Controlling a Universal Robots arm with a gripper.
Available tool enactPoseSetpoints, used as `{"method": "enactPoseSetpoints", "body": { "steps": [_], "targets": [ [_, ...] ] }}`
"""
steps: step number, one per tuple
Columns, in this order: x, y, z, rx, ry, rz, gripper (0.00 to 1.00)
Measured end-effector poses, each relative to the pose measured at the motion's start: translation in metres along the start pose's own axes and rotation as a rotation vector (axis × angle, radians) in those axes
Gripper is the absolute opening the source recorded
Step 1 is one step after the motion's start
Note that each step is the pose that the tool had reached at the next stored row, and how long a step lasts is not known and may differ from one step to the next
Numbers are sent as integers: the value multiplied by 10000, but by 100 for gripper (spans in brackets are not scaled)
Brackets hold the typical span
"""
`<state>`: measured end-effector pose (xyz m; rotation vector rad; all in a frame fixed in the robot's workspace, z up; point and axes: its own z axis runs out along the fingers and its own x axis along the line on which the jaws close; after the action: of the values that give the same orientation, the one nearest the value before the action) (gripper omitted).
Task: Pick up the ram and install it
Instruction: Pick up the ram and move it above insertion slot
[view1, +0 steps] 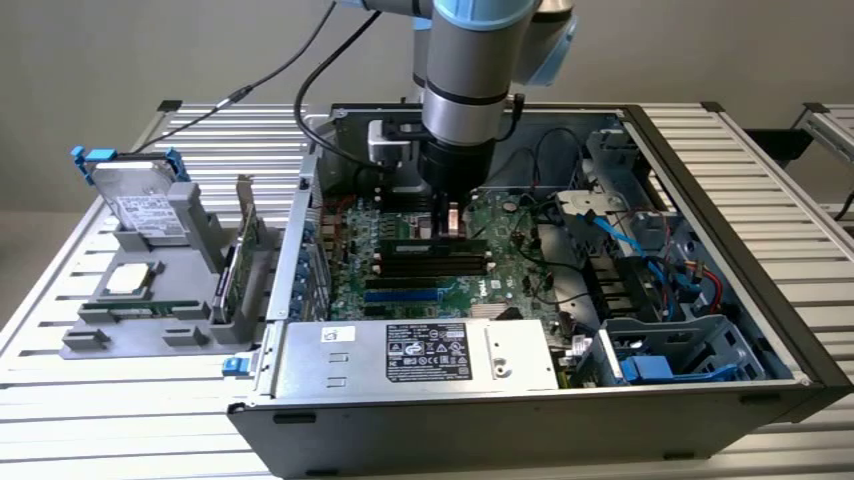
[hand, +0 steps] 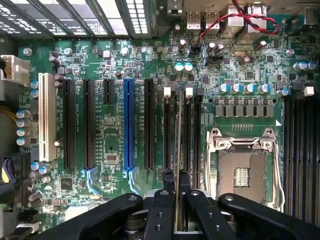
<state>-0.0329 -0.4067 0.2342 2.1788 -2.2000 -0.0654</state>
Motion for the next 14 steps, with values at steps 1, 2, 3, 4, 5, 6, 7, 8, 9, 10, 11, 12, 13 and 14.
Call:
{"method": "enactPoseSetpoints", "body": {
  "steps": [1,2,3,4,5,6,7,8,9,10,11,12,13,14],
  "targets": [
    [-18,-1,16,3,31,-39,14],
    [-24,-1,23,4,62,-60,14],
    [-26,-1,26,5,99,-74,14],
    [-27,-2,29,5,146,-89,14],
    [-28,-2,31,5,210,-106,14],
    [-30,-2,35,5,299,-123,14],
    [-33,-2,37,6,380,-136,14],
    [-40,-2,38,6,441,-145,14],
    [-43,-2,40,6,459,-151,14],
    [-48,-2,42,7,468,-154,14],
    [-55,-2,48,6,474,-157,14],
    [-62,-3,56,7,475,-159,14],
    [-72,-4,65,7,479,-162,14],
    [-79,-4,72,7,481,-168,14]
  ]
}}
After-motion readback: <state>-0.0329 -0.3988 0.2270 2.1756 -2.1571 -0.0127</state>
